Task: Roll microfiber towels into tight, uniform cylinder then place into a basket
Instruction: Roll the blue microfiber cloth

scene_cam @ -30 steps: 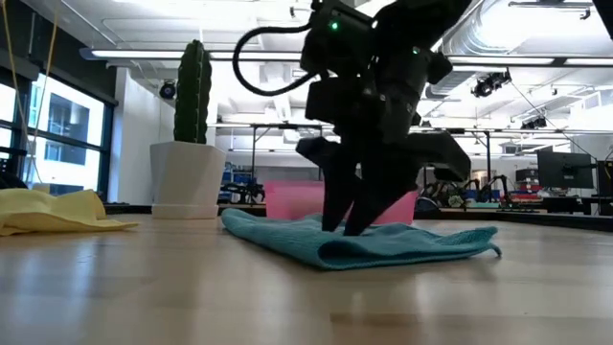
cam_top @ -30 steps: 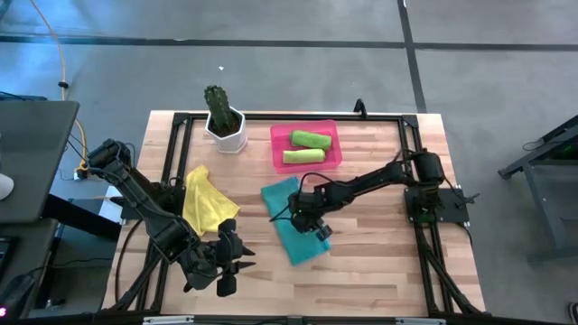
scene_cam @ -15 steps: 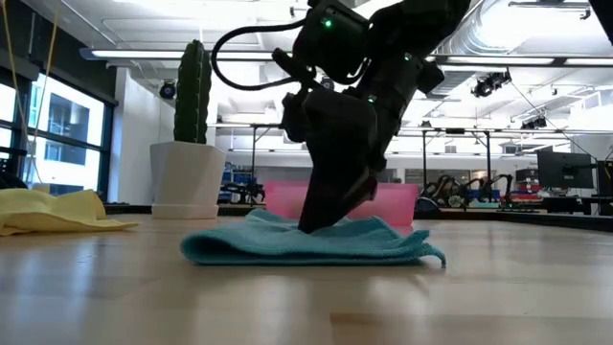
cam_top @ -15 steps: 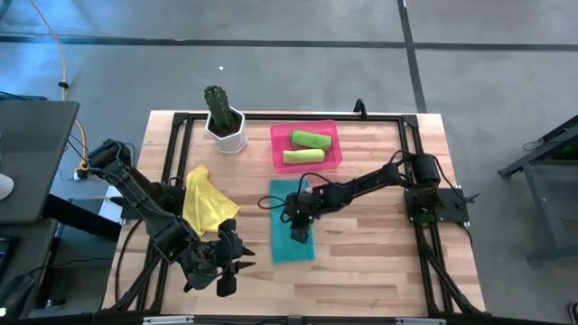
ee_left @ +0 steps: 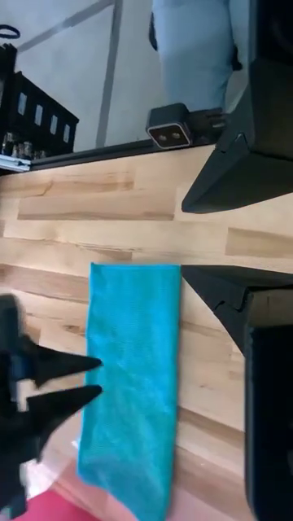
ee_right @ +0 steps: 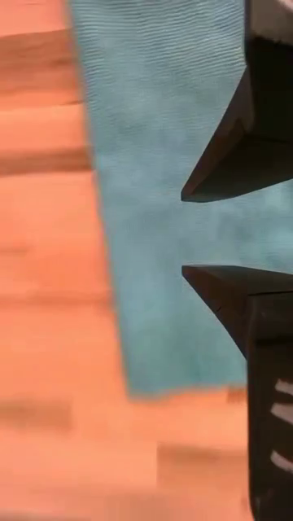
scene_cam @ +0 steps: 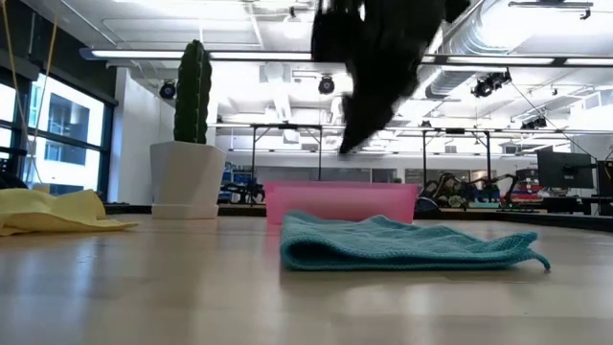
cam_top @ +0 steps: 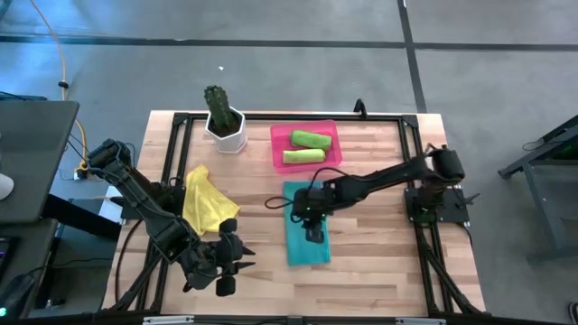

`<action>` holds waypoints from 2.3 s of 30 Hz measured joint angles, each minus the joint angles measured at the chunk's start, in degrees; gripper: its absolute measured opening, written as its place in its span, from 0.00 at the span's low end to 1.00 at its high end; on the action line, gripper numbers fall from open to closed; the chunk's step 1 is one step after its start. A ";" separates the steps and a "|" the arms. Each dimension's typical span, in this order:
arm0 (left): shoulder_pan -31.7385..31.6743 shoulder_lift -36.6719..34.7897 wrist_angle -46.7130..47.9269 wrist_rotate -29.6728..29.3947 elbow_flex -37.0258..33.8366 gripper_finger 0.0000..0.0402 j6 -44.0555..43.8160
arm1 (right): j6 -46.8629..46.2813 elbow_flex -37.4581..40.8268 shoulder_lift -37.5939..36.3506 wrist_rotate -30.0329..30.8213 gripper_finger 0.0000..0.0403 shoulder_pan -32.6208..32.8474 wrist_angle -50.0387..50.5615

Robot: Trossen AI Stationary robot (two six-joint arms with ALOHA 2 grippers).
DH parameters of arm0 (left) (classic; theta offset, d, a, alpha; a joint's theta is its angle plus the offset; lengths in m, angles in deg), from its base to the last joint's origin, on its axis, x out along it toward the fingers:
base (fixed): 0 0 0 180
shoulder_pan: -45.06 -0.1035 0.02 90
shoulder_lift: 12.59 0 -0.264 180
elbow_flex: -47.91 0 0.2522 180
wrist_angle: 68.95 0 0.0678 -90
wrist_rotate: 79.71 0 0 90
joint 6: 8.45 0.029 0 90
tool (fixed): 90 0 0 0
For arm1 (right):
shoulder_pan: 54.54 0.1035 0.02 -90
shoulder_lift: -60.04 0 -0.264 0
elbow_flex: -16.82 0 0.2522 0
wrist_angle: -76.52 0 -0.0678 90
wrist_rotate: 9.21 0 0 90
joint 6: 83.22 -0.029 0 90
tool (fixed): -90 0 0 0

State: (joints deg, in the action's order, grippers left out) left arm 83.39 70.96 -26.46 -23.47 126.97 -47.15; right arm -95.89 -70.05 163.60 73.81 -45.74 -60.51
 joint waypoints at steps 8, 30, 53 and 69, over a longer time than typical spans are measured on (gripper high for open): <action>-2.96 0.02 -0.45 0.04 0.00 0.25 1.37 | -0.20 -0.18 -4.88 -0.11 0.32 1.99 -0.38; -3.12 0.02 -4.02 0.09 0.00 0.25 1.23 | -22.18 -0.21 -5.66 -21.52 0.32 13.79 0.91; -11.05 13.80 -6.87 4.11 0.03 0.36 18.29 | 11.43 4.46 -5.79 7.35 0.32 19.00 10.21; -12.39 25.69 -22.74 6.14 -0.01 0.41 30.56 | 5.61 30.43 -5.72 17.19 0.32 23.94 -33.19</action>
State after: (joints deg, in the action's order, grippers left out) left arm 71.00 96.65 -49.20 -17.33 126.96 -16.59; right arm -90.27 -39.62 157.88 91.00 -21.81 -93.70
